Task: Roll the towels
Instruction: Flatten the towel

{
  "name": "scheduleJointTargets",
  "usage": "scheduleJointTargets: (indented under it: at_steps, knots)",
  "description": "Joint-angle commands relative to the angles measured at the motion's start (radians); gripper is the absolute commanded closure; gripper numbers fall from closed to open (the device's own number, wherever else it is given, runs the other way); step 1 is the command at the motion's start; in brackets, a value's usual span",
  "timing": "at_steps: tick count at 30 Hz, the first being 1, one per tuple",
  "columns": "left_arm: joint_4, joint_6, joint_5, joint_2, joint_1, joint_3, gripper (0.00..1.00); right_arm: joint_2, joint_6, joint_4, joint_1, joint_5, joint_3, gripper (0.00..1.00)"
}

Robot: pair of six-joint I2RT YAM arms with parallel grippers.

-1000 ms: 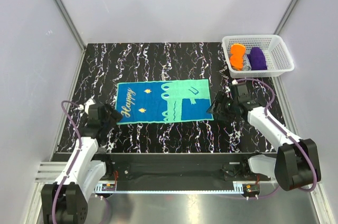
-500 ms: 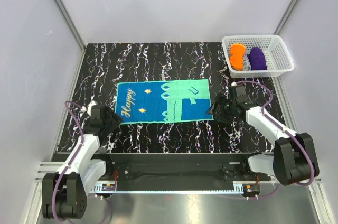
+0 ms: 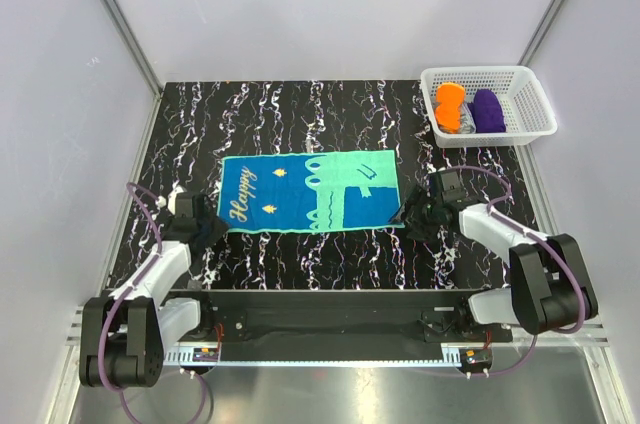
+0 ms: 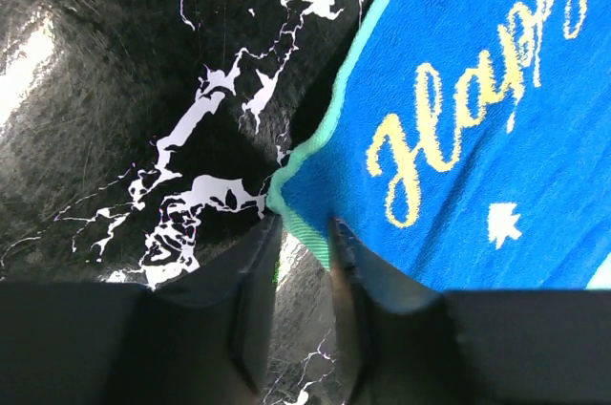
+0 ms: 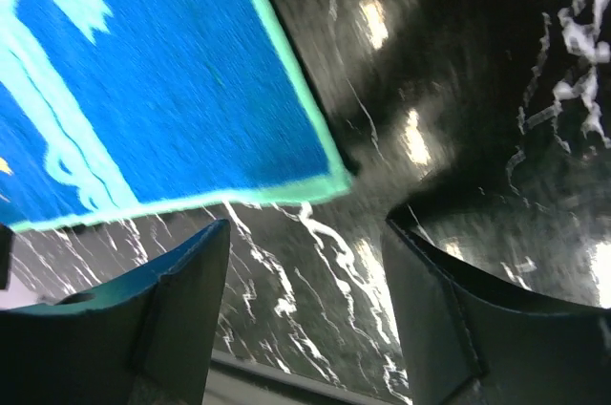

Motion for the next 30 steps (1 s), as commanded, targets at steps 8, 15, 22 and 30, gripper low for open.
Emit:
scheduleJointTargets:
  at_steps: [8, 15, 22, 30]
  knots:
    - [0.022, 0.009, 0.001, 0.028, 0.005, 0.033, 0.90, 0.133, 0.057, 0.151, -0.001, 0.026, -0.011, 0.45]
    - [0.022, 0.021, -0.001, 0.027, 0.005, 0.038, 1.00, 0.131, 0.053, 0.163, -0.002, 0.031, -0.023, 0.81]
    - [-0.018, 0.024, -0.001, -0.057, 0.006, 0.027, 1.00, 0.013, 0.033, 0.055, -0.001, 0.049, -0.025, 0.93]
    - [-0.178, 0.050, -0.027, -0.261, 0.006, 0.078, 1.00, -0.125, -0.038, -0.145, -0.001, 0.061, 0.039, 0.91]
